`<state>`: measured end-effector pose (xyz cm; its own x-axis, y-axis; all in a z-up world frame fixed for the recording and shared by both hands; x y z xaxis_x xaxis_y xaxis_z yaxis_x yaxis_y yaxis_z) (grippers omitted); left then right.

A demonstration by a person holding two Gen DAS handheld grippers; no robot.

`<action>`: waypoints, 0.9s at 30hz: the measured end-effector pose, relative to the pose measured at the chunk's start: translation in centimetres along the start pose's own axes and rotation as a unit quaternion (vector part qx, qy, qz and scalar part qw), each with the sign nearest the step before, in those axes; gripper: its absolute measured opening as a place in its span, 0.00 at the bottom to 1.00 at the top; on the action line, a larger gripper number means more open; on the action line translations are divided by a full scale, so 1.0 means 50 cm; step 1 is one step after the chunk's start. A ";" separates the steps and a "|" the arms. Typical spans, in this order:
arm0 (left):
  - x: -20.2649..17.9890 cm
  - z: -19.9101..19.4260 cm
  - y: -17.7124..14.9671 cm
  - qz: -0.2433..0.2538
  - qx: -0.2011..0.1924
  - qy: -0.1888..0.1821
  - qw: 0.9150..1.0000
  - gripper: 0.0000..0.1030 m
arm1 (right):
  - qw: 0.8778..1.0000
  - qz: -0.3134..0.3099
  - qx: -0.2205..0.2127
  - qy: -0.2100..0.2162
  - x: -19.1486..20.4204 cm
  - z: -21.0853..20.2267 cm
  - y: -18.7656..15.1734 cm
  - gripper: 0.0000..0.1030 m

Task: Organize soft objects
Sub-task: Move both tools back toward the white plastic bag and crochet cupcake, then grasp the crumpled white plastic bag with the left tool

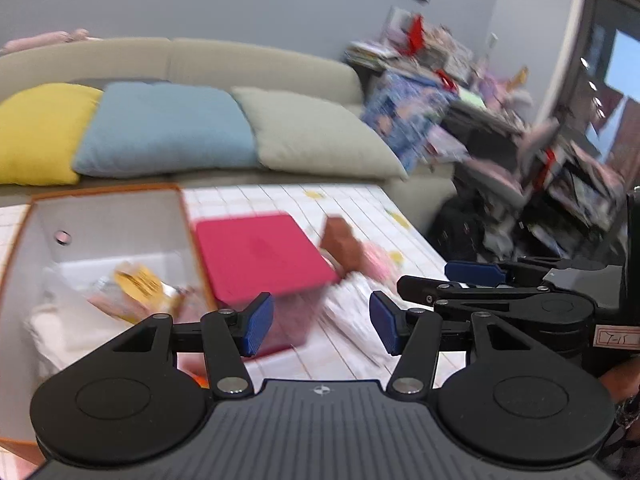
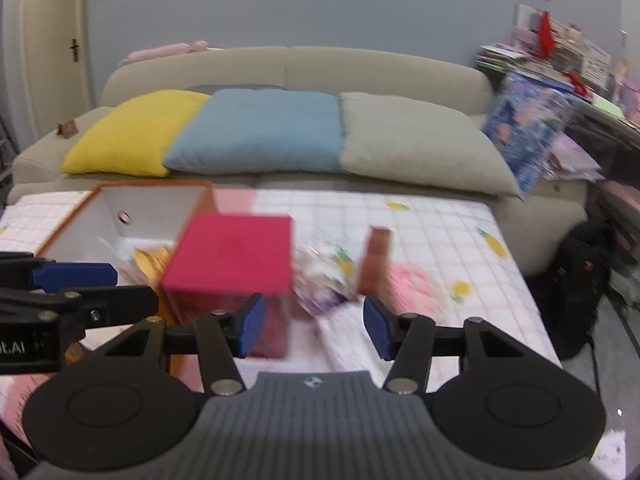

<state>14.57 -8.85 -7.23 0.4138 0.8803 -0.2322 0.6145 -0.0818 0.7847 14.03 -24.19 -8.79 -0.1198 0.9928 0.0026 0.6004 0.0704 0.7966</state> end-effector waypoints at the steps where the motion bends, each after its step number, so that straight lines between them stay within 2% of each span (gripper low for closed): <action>1: -0.010 0.008 -0.006 0.004 0.007 -0.005 1.000 0.63 | 1.000 0.002 0.004 -0.007 -0.013 -0.002 -0.014 0.53; 7: -0.058 0.055 -0.041 0.006 0.041 -0.034 0.999 0.63 | 0.998 0.008 0.038 -0.054 -0.099 0.007 -0.087 0.52; 10: -0.076 0.086 -0.051 0.016 0.058 -0.042 0.997 0.63 | 0.996 0.035 0.056 -0.061 -0.139 0.019 -0.108 0.52; 15: -0.094 0.151 -0.055 -0.005 0.084 -0.049 0.995 0.63 | 0.993 0.071 0.056 -0.076 -0.190 0.047 -0.127 0.51; 17: -0.095 0.179 -0.057 -0.024 0.093 -0.049 0.994 0.64 | 0.992 0.084 0.055 -0.077 -0.206 0.064 -0.132 0.40; 18: -0.096 0.195 -0.057 -0.033 0.095 -0.050 0.994 0.67 | 0.991 0.092 0.058 -0.077 -0.214 0.075 -0.133 0.39; 22: -0.088 0.256 -0.061 -0.091 0.109 -0.030 0.989 0.78 | 0.989 0.110 0.065 -0.073 -0.240 0.130 -0.135 0.37; 27: -0.077 0.326 -0.075 -0.130 0.121 0.010 0.984 0.79 | 0.988 0.123 0.077 -0.051 -0.255 0.191 -0.148 0.37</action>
<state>21.61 -19.54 -18.62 0.2095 0.8948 -0.3942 0.8413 0.0405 0.5391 18.66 -36.44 -20.48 0.1215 0.9856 0.1176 0.7154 -0.1691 0.6779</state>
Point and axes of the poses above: each gripper's, at about its wrist camera, not at the fingertips, and z roughly the way its jaws point, x to its left, y to its top, the point moved 8 cm from there along z, roughly the way its jaws point
